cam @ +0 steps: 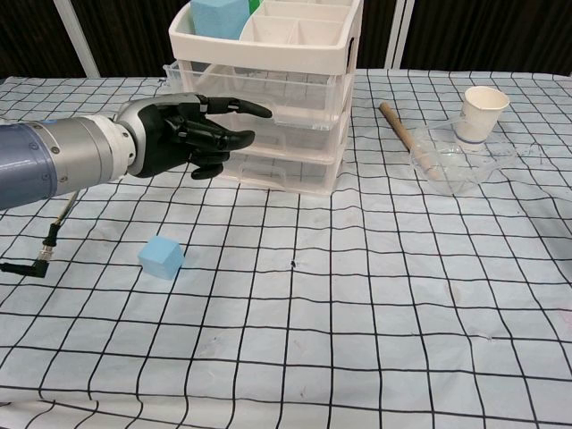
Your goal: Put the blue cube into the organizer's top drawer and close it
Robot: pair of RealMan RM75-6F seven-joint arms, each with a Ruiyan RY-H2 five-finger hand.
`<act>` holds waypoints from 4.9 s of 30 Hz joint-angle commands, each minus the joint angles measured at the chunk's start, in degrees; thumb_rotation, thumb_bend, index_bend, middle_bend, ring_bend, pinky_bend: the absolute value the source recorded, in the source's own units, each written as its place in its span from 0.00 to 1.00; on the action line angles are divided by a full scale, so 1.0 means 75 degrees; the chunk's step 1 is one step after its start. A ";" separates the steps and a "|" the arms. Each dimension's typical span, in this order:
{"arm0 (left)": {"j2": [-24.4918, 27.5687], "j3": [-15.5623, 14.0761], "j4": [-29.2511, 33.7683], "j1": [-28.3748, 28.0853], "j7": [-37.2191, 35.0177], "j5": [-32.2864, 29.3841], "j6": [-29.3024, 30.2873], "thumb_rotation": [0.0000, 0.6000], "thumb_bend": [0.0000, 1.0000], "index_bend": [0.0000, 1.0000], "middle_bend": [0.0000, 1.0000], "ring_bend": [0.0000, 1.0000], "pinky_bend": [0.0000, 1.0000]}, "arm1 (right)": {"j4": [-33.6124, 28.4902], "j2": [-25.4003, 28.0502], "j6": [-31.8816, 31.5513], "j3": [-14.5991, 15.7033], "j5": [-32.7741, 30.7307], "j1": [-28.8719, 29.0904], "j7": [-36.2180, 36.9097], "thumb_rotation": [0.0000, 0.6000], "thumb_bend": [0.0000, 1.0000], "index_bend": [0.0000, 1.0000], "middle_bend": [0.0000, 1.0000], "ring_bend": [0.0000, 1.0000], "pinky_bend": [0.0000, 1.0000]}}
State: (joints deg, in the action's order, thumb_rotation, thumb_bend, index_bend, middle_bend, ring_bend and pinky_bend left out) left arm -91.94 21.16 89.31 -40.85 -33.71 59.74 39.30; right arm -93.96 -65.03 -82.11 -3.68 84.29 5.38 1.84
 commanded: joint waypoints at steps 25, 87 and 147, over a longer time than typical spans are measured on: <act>0.1019 -0.1083 0.1303 0.0553 0.4216 0.1928 0.2435 1.00 0.45 0.17 0.96 0.90 0.86 | -0.0023 -0.0004 0.0001 0.0005 -0.0002 -0.0005 -0.0029 1.00 0.24 0.04 0.00 0.00 0.18; 0.1414 -0.1006 0.2583 -0.0246 0.8053 -0.0837 0.3336 1.00 0.41 0.32 1.00 0.95 0.91 | -0.0023 -0.0008 -0.0034 -0.0042 -0.0039 -0.0015 0.0037 1.00 0.24 0.06 0.00 0.00 0.18; 0.1564 -0.2495 0.1620 0.0370 0.9596 -0.1377 0.2740 1.00 0.24 0.36 1.00 0.98 0.94 | -0.0054 0.0033 -0.0031 -0.0040 -0.0040 -0.0034 0.0144 1.00 0.25 0.06 0.00 0.00 0.18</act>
State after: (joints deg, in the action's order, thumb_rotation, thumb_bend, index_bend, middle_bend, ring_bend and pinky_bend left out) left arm -79.38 2.24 102.07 -37.68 38.42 49.37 60.22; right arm -94.36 -64.78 -82.34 -3.98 83.99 5.13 2.92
